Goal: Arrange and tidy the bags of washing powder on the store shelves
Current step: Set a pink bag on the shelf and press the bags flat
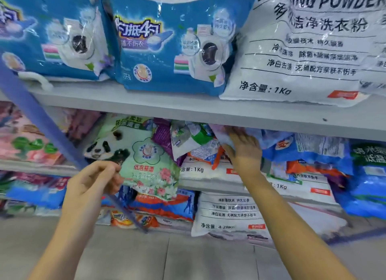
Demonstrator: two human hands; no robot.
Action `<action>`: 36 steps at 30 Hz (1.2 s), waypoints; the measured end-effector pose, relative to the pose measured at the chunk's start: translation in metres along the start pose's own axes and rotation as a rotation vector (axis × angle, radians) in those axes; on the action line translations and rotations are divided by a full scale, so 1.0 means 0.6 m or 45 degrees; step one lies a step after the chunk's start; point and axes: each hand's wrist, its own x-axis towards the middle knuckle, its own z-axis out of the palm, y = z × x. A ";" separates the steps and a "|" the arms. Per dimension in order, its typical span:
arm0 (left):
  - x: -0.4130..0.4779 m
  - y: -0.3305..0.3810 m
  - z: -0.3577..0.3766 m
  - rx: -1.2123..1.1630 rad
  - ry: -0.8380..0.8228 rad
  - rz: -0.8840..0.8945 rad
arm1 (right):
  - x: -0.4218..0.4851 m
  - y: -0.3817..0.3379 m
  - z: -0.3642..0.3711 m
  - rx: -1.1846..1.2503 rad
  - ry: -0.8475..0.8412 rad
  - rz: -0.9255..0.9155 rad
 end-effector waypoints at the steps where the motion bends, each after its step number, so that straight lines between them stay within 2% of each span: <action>1: -0.004 0.000 -0.004 -0.005 -0.002 -0.003 | 0.006 -0.002 -0.009 -0.001 0.065 -0.008; 7: -0.016 0.009 0.000 -0.048 -0.037 -0.045 | 0.026 0.013 -0.058 0.205 0.265 0.157; 12: -0.020 0.016 0.038 -0.073 -0.202 -0.100 | 0.004 0.015 -0.134 0.546 0.359 0.391; 14: -0.024 0.011 0.063 -0.050 -0.286 -0.136 | -0.013 0.017 -0.162 0.689 0.340 0.415; 19: -0.035 -0.028 0.147 0.015 -0.580 -0.320 | -0.082 0.009 -0.228 0.923 0.163 0.286; 23: -0.045 -0.050 0.206 -0.006 -0.739 -0.450 | -0.119 0.006 -0.276 1.223 0.141 0.447; 25: -0.050 -0.054 0.230 -0.137 -0.839 -0.517 | -0.134 0.000 -0.303 1.410 0.102 0.521; 29: -0.064 -0.045 0.267 -0.603 -1.007 -0.689 | -0.152 -0.001 -0.336 1.800 -0.075 0.608; 32: -0.087 -0.033 0.290 -0.848 -1.022 -0.907 | -0.155 0.009 -0.339 1.846 -0.135 0.679; 36: -0.094 -0.003 0.290 -0.954 -0.921 -0.814 | -0.158 0.031 -0.358 1.894 -0.103 0.721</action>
